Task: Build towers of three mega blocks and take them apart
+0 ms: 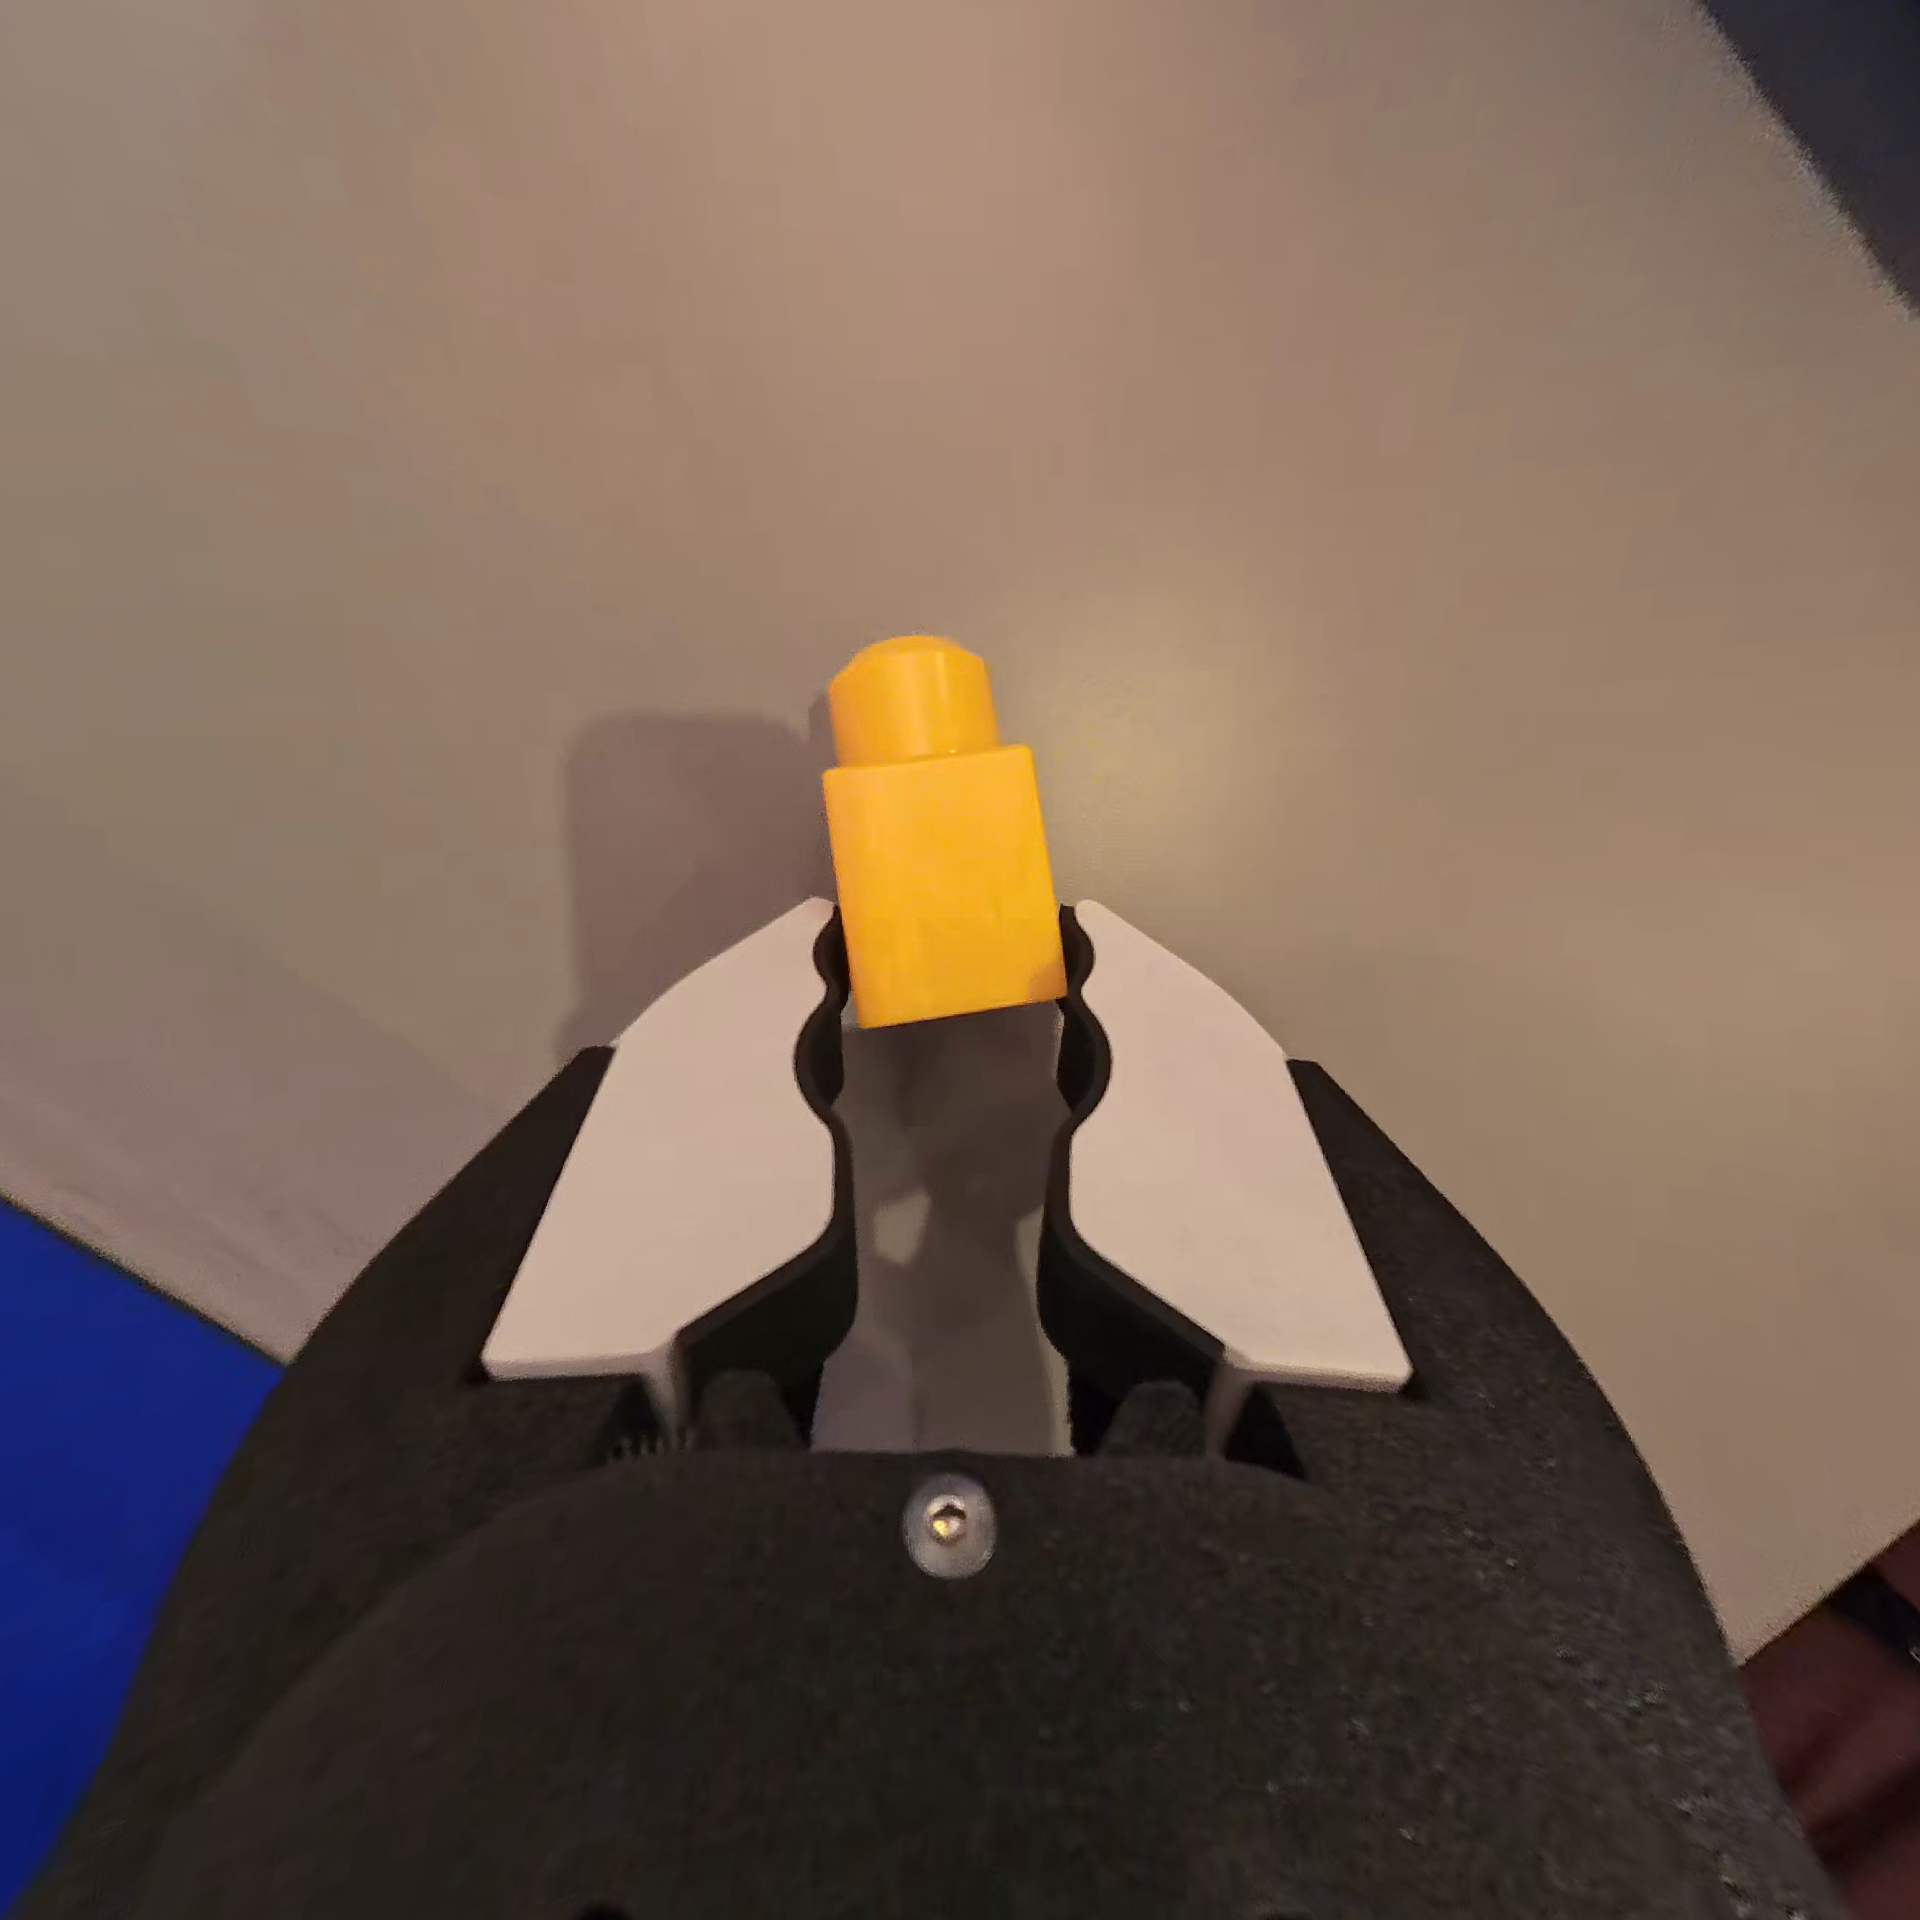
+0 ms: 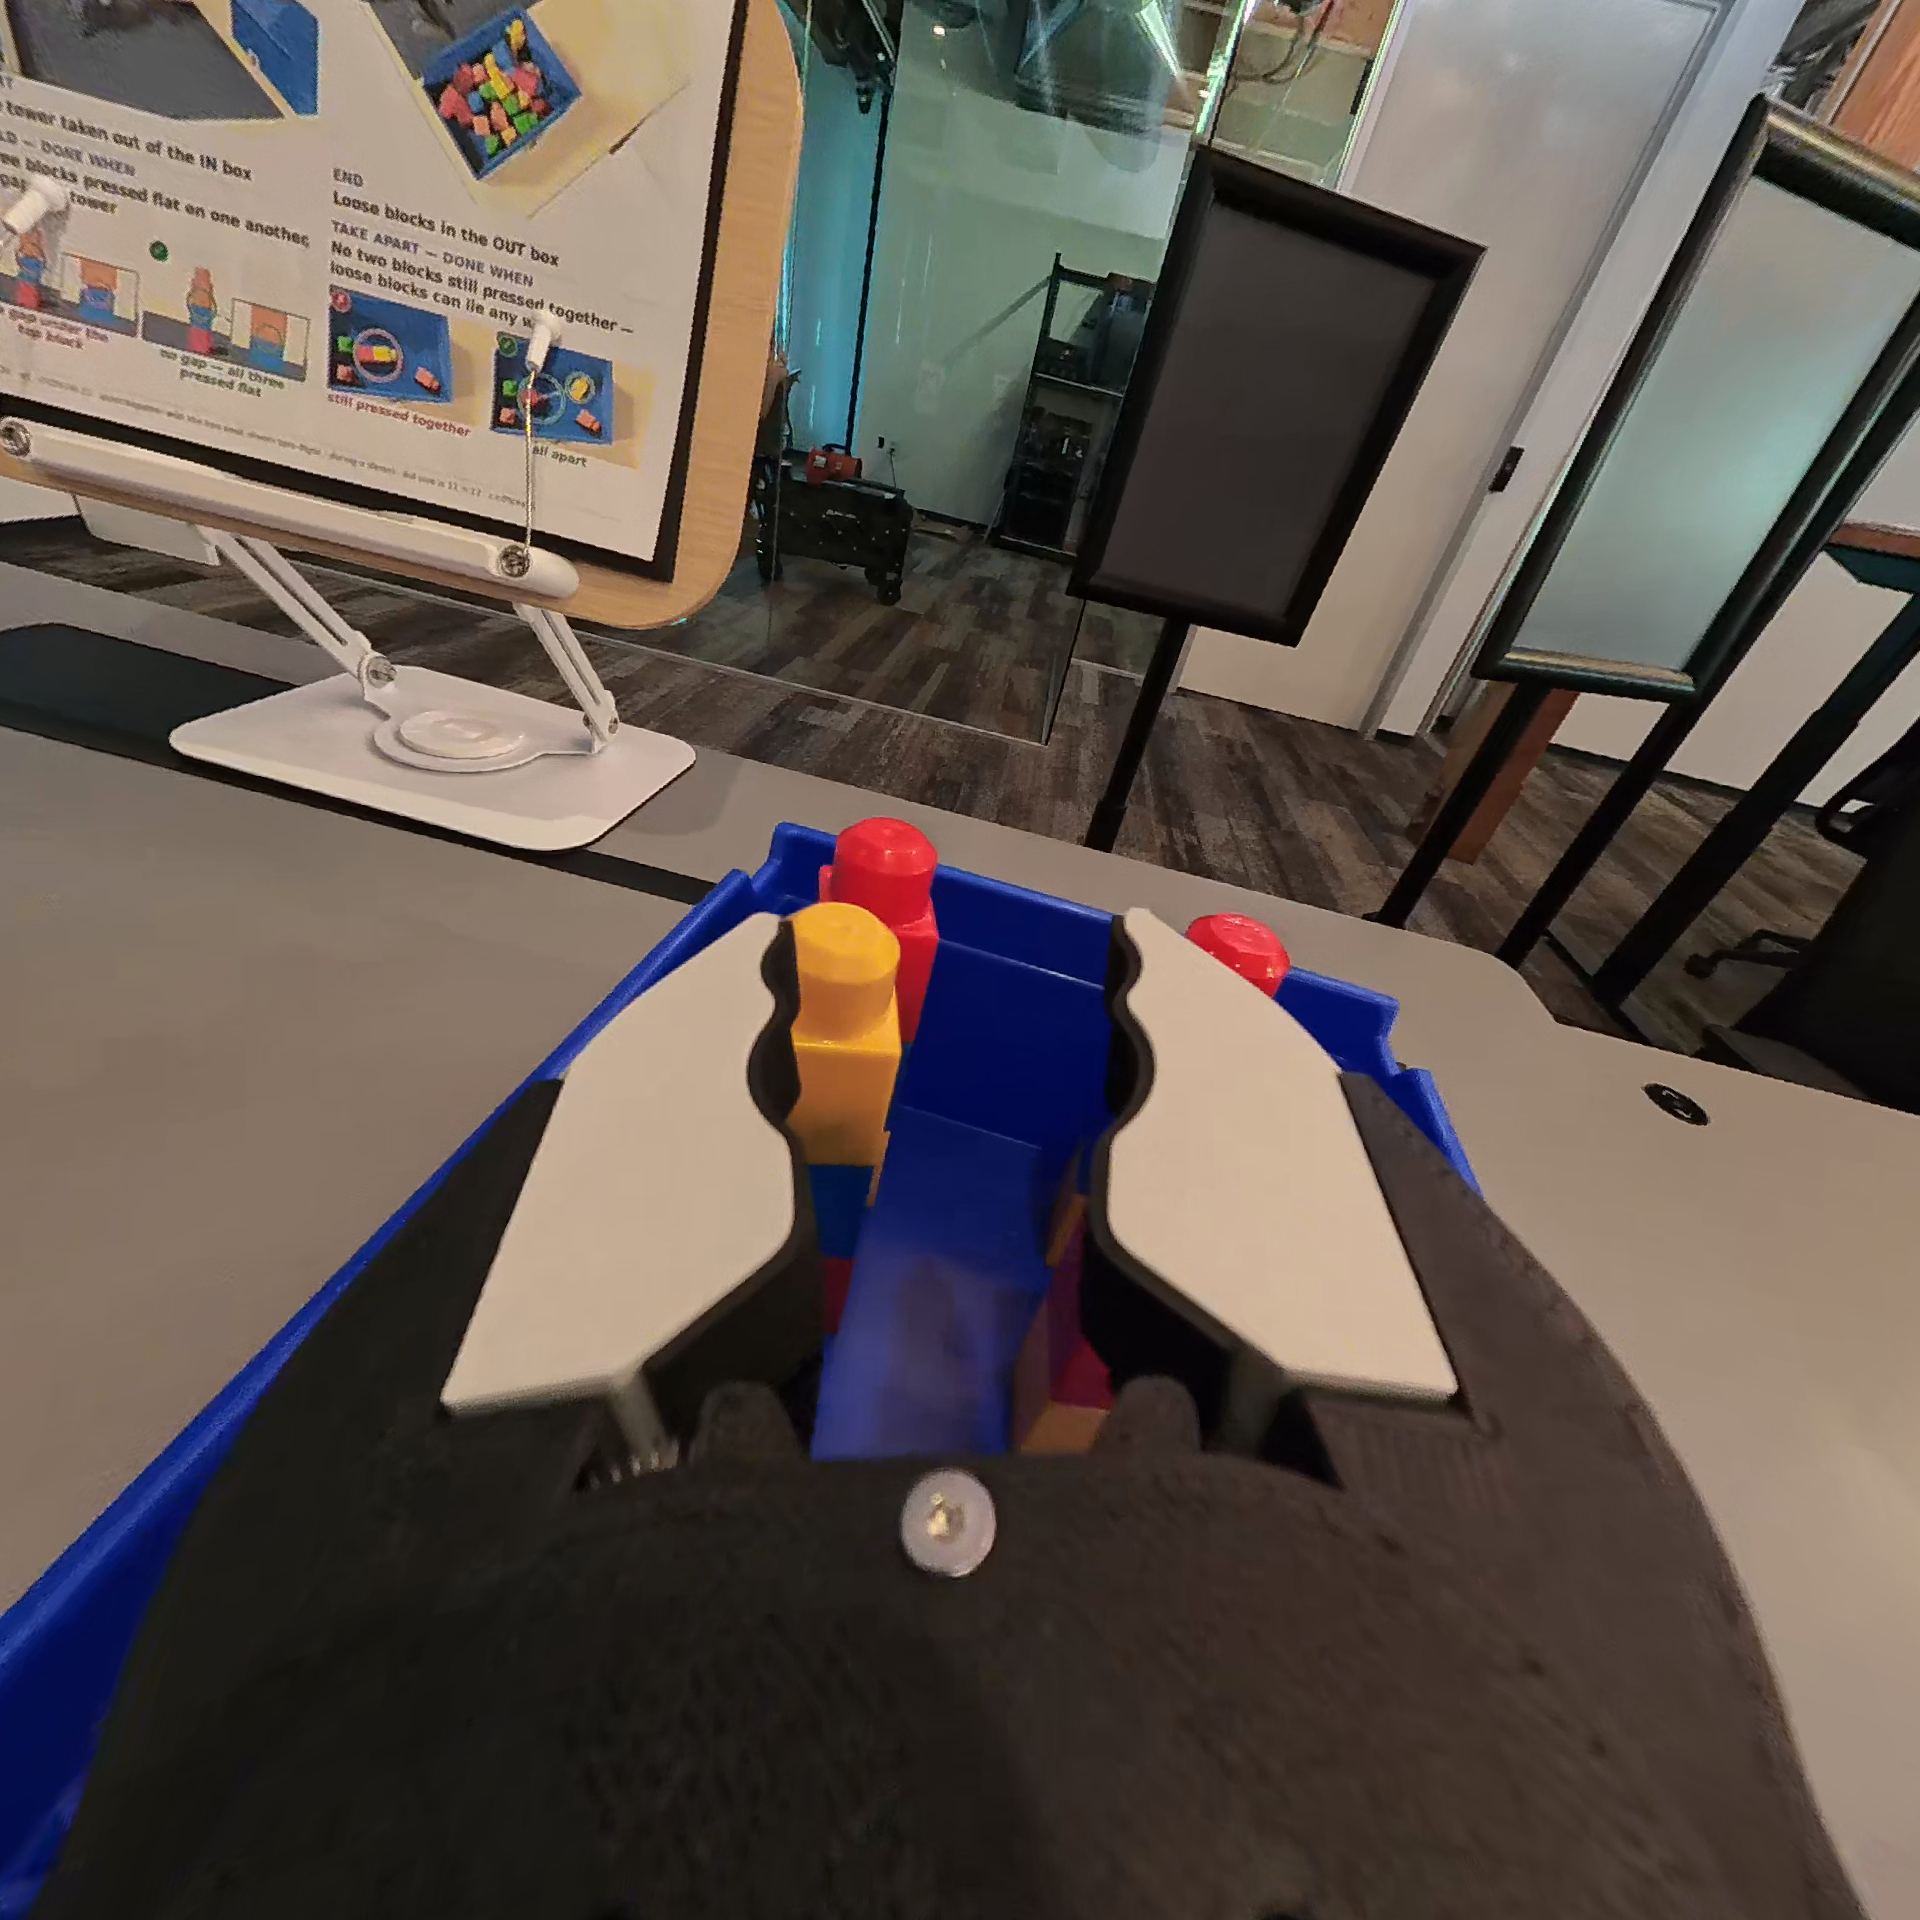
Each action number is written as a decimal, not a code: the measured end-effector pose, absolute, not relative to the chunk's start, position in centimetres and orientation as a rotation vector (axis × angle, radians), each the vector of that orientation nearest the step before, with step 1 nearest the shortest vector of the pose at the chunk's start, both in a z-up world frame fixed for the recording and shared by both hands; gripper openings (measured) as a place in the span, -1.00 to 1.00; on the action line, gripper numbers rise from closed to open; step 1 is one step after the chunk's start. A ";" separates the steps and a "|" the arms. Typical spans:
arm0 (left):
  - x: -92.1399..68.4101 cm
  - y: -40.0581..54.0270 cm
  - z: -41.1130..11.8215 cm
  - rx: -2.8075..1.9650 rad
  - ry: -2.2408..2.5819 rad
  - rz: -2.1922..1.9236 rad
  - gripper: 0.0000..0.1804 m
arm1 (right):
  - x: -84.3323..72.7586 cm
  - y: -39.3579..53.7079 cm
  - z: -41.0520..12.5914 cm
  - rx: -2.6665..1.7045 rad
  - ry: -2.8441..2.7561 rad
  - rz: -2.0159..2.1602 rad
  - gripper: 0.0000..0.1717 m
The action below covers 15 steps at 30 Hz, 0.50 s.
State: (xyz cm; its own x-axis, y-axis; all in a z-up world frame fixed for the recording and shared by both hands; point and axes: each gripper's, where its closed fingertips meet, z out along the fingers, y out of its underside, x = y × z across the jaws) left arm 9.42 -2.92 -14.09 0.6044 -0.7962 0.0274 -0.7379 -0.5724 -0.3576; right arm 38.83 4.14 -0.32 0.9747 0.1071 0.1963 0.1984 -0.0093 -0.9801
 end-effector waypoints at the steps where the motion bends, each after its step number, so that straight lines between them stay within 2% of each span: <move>1: 9.5 -3.0 -14.4 -2.531 1.254 -0.270 -0.58 | 38.9 4.1 -0.3 -1.583 -0.237 -0.075 -0.33; 10: 9.1 -3.1 -15.8 -2.560 1.316 -0.216 -0.57 | 39.2 4.1 -0.3 -1.584 -0.222 -0.059 -0.33; 15: 9.1 -3.6 -11.0 -2.474 1.299 -0.365 -0.39 | 39.4 4.1 -0.4 -1.585 -0.219 -0.055 -0.32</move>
State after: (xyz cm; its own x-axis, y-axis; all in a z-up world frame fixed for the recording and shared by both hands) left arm 9.13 -3.56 -10.97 0.5535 -0.8295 0.0747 -0.7471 -0.5341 -0.3957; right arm 39.35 4.14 -0.36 0.9796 0.1052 0.1713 0.1734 -0.0109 -0.9848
